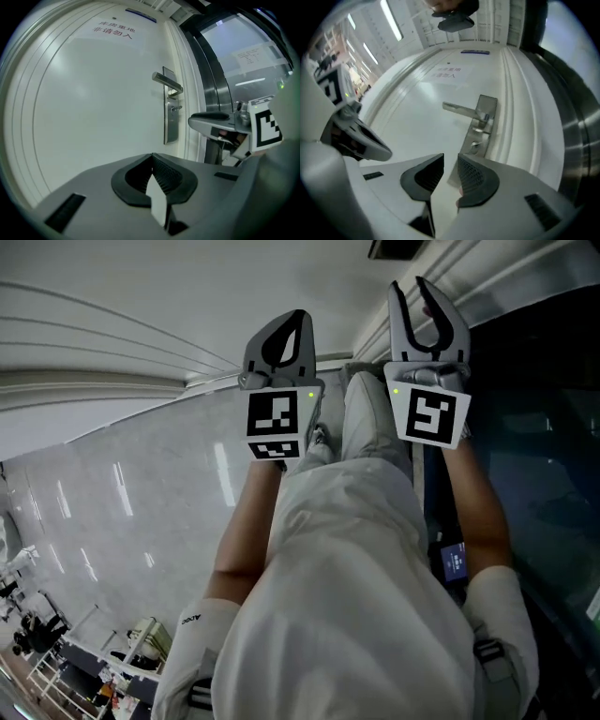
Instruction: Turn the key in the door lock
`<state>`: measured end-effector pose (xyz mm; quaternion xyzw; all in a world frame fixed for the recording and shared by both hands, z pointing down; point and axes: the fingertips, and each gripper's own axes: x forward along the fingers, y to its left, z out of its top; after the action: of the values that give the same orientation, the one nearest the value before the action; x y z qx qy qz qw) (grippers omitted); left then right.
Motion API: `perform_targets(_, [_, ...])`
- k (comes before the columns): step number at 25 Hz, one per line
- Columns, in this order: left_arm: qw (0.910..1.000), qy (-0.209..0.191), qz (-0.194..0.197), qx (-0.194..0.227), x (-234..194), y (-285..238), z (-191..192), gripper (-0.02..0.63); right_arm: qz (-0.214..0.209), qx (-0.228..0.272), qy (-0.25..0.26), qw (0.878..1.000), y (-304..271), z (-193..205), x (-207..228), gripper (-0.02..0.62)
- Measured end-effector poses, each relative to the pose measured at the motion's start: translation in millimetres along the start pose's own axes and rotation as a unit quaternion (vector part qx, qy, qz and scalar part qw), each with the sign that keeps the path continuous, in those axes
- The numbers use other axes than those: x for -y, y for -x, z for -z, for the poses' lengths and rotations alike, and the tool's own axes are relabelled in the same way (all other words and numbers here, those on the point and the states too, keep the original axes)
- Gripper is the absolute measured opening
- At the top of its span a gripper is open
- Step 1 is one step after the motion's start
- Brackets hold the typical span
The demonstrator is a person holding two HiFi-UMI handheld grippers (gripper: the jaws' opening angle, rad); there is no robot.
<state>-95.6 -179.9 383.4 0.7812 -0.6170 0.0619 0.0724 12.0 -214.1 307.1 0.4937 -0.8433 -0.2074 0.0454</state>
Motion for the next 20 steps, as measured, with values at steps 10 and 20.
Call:
perform_targets(10, [0.9976, -0.023, 0.055, -0.034, 51, 36, 62, 0.008, -0.186, -0.075, -0.238, 0.950, 89, 67, -75, 0.005])
perform_targets(20, [0.9903, -0.032, 0.107, -0.083, 86, 64, 117, 0.008, -0.241, -0.125, -0.261, 0.926, 143, 101, -90, 0.003])
